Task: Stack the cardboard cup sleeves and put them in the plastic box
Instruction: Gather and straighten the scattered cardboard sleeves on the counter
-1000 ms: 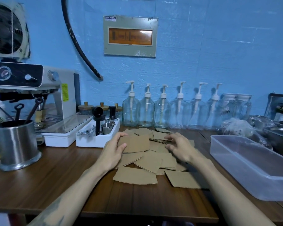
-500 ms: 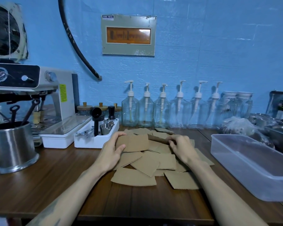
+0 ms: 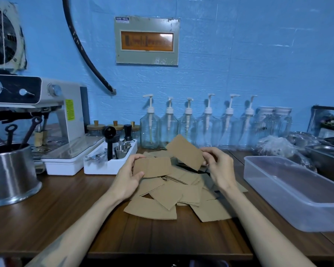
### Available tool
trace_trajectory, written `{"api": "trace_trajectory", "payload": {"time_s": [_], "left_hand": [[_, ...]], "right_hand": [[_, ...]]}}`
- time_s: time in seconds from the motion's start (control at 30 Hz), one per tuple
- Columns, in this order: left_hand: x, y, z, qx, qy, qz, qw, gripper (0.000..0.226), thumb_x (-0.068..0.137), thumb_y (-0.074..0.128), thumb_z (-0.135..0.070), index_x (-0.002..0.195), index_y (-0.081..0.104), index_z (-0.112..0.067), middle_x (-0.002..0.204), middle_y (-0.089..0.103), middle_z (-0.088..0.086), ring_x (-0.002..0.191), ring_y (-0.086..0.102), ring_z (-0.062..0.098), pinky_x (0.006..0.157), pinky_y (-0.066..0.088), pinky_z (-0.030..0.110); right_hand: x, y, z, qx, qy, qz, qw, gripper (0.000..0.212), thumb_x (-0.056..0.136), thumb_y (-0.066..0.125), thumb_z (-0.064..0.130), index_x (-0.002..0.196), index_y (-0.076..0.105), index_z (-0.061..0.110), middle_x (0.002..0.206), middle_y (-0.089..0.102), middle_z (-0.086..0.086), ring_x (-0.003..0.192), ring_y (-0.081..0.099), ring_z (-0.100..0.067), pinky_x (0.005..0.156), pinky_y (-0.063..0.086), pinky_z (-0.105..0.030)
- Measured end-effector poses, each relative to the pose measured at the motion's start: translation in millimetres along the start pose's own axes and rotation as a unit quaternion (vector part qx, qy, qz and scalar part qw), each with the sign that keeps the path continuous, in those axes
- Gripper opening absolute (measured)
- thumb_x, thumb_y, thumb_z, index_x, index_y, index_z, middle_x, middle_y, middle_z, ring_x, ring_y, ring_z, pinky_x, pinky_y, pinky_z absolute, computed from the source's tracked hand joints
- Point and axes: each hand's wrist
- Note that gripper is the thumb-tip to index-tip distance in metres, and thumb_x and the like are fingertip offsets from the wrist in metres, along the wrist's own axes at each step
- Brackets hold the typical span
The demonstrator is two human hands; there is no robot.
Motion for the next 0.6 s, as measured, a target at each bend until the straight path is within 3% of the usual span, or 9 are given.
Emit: {"api": "trace_trajectory", "payload": {"time_s": [0.13, 0.27, 0.33, 0.5, 0.6], "left_hand": [[0.2, 0.3, -3.7, -0.031, -0.002, 0.017, 0.999, 0.050, 0.086, 0.070, 0.002, 0.118, 0.051, -0.031, 0.117, 0.064, -0.004, 0.105, 0.062, 0.002, 0.098, 0.052, 0.031], [0.0, 1.1, -5.0, -0.070, -0.032, 0.048, 0.996, 0.059, 0.071, 0.087, -0.025, 0.117, 0.055, -0.042, 0.124, 0.064, -0.007, 0.117, 0.060, 0.012, 0.105, 0.046, 0.038], [-0.5, 3.2, -4.9, -0.059, -0.021, 0.048, 0.997, 0.050, 0.073, 0.083, -0.030, 0.113, 0.057, -0.045, 0.121, 0.067, -0.010, 0.115, 0.062, 0.010, 0.105, 0.045, 0.037], [-0.9, 6.8, -4.1, -0.046, 0.008, 0.038, 0.998, 0.033, 0.093, 0.063, -0.005, 0.115, 0.057, -0.030, 0.111, 0.070, -0.004, 0.103, 0.067, 0.010, 0.091, 0.052, 0.031], [-0.5, 4.1, -4.3, -0.025, 0.012, 0.033, 0.999, 0.034, 0.096, 0.060, -0.006, 0.114, 0.058, -0.035, 0.115, 0.069, -0.002, 0.108, 0.065, 0.014, 0.096, 0.051, 0.034]], "right_hand": [[-8.4, 14.1, 8.0, -0.016, -0.055, 0.087, 0.995, 0.025, 0.095, 0.057, 0.004, 0.095, 0.073, 0.023, 0.090, 0.070, 0.009, 0.068, 0.059, 0.001, 0.069, 0.049, -0.012], [-11.6, 27.7, 8.1, -0.086, -0.112, 0.133, 0.981, 0.016, 0.092, 0.064, 0.014, 0.098, 0.075, 0.025, 0.094, 0.067, 0.018, 0.091, 0.059, 0.002, 0.084, 0.047, -0.018], [-13.3, 32.3, 12.4, -0.089, -0.114, 0.143, 0.979, 0.014, 0.091, 0.066, 0.016, 0.100, 0.074, 0.024, 0.095, 0.068, 0.014, 0.093, 0.059, 0.001, 0.085, 0.045, -0.017], [-19.3, 38.2, 18.5, -0.029, -0.066, 0.186, 0.980, 0.023, 0.087, 0.069, 0.004, 0.106, 0.071, 0.017, 0.087, 0.066, -0.002, 0.076, 0.060, -0.020, 0.076, 0.054, -0.025], [-19.5, 36.8, 16.6, -0.009, -0.055, 0.189, 0.980, 0.027, 0.088, 0.065, -0.001, 0.108, 0.069, 0.017, 0.085, 0.067, -0.003, 0.076, 0.061, -0.024, 0.075, 0.055, -0.028]]}}
Point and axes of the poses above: each hand's wrist, its own x-axis towards the middle knuckle, its own y-axis out of the palm, z = x × y
